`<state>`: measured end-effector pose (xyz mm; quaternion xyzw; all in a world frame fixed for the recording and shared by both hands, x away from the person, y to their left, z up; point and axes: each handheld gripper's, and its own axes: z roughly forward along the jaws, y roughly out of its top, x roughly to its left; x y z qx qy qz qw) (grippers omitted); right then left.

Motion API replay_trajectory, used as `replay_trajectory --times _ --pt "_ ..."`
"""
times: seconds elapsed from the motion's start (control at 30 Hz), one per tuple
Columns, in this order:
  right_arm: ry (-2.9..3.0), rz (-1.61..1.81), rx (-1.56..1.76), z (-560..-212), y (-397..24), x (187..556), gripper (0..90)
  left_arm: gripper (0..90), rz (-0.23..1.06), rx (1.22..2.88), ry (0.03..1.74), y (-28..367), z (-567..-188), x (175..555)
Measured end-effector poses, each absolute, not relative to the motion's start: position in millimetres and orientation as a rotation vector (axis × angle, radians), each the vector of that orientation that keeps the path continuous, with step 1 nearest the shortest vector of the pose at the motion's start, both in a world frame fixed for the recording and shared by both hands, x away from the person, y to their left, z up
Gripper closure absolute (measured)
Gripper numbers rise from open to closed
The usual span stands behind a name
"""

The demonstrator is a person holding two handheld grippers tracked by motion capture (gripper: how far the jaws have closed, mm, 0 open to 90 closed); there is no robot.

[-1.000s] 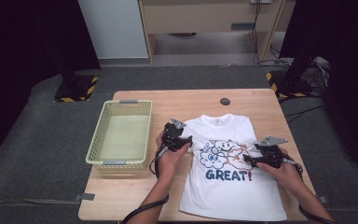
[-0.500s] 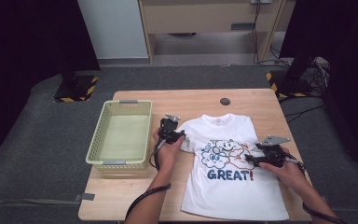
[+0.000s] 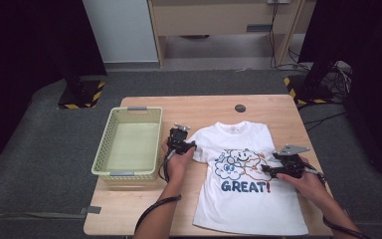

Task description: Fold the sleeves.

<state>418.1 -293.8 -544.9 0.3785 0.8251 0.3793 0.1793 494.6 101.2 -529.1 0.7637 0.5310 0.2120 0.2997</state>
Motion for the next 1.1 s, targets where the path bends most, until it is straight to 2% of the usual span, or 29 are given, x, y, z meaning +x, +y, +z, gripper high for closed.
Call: replay_trajectory --times 0.1,0.47,0.73,1.1 --pt "2.333 1.073 1.07 -545 -294 418 25.5 36.7 0.536 2.021 1.41 102 -529 494" --pt "2.336 1.076 1.069 -545 -294 418 25.8 68.2 0.49 2.037 1.353 97 -527 481" --pt "2.327 1.071 1.074 -545 -294 417 26.3 81.0 0.478 2.062 1.336 96 -525 478" --pt "2.323 1.07 1.083 -545 -293 416 26.3 83.8 0.449 2.047 1.32 96 -512 473"
